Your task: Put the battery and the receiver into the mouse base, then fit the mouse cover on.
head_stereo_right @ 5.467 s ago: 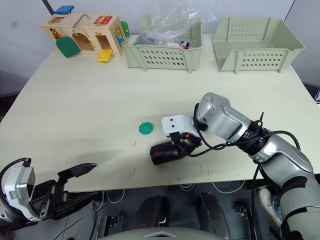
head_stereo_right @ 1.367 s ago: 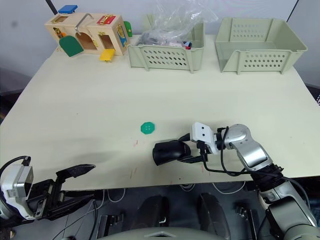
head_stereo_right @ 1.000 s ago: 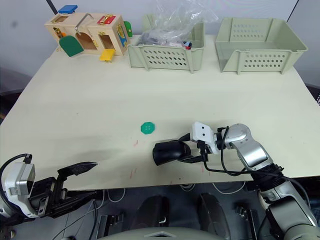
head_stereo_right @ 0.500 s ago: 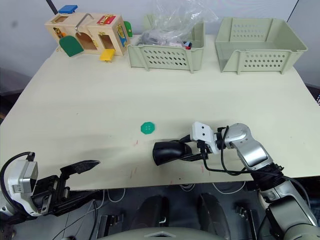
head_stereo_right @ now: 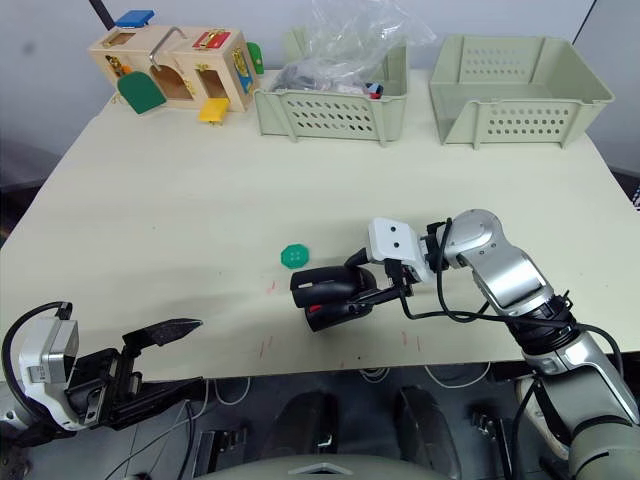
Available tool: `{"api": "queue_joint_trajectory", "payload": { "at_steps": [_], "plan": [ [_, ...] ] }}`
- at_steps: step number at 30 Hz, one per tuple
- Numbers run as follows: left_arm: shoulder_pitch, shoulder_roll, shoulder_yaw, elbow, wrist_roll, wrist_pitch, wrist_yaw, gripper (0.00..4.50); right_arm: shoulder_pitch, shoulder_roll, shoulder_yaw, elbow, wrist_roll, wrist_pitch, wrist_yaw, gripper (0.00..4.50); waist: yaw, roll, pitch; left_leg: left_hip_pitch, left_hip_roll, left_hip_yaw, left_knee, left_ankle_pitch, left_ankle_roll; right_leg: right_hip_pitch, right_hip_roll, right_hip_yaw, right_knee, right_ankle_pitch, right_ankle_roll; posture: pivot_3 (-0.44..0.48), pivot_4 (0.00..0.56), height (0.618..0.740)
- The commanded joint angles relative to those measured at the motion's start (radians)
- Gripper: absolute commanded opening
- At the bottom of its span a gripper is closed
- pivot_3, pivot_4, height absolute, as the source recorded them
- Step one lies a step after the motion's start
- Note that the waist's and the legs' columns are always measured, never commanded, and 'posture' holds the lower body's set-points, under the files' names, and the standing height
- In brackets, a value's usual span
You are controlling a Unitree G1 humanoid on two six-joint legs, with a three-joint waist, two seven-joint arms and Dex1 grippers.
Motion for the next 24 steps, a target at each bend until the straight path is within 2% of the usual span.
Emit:
{"api": "queue_joint_trajectory", "payload": {
  "at_steps": [1,8,24],
  "plan": [
    [-0.003,0.005,0.016,-0.021,-0.022,-0.002,-0.005,4.5,-0.114,-0.03,0.079,0.01,-0.043,0.056,0.086,2.54,-0.001,0.001,0.001,0.0,0.0,0.0,0.0,0.0,0.0,0.0,0.0,0.0,0.0,0.0,0.0,0.0,0.15,0.74],
    [-0.001,0.0,0.016,-0.024,-0.018,-0.005,-0.004,4.5,-0.201,0.0,0.158,0.083,-0.105,0.076,0.096,2.54,-0.002,0.001,0.0,0.0,0.0,0.0,0.0,0.0,0.0,0.0,0.0,0.0,0.0,0.0,0.0,0.0,0.15,0.74],
    [0.02,-0.007,0.024,-0.028,-0.017,-0.013,-0.006,4.5,-0.193,0.01,0.186,0.072,-0.158,0.128,0.07,2.54,-0.002,0.001,0.0,0.0,0.0,0.0,0.0,0.0,0.0,0.0,0.0,0.0,0.0,0.0,0.0,0.0,0.15,0.74]
  ]
}}
